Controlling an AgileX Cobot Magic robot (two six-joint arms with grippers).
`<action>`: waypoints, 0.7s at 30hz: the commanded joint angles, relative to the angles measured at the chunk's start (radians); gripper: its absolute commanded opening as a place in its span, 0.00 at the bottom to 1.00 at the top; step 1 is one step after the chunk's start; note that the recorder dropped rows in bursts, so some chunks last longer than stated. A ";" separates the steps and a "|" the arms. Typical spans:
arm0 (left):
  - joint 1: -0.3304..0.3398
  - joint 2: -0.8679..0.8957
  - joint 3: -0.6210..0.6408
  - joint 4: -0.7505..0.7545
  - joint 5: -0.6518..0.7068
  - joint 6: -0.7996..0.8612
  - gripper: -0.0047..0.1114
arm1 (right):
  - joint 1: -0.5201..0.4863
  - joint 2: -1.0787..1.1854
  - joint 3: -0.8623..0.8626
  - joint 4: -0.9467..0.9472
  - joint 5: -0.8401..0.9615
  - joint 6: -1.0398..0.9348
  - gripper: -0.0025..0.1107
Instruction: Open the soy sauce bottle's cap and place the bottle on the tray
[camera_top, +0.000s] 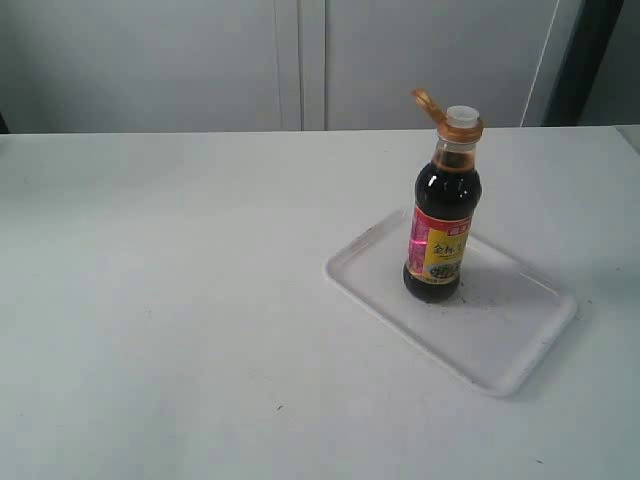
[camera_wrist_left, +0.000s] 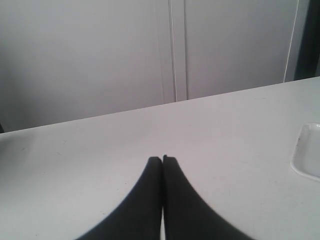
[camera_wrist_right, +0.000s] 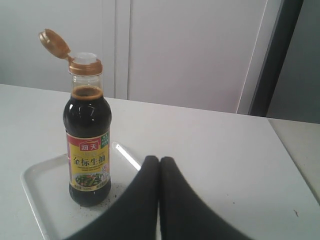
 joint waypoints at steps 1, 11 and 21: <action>-0.005 -0.008 0.008 -0.011 -0.004 0.002 0.04 | 0.002 -0.003 0.002 0.002 -0.004 -0.005 0.02; 0.013 -0.023 0.014 -0.015 0.036 0.037 0.04 | 0.002 -0.003 0.002 0.002 -0.004 -0.005 0.02; 0.137 -0.111 0.126 -0.079 0.048 0.089 0.04 | 0.002 -0.003 0.002 0.002 -0.003 -0.005 0.02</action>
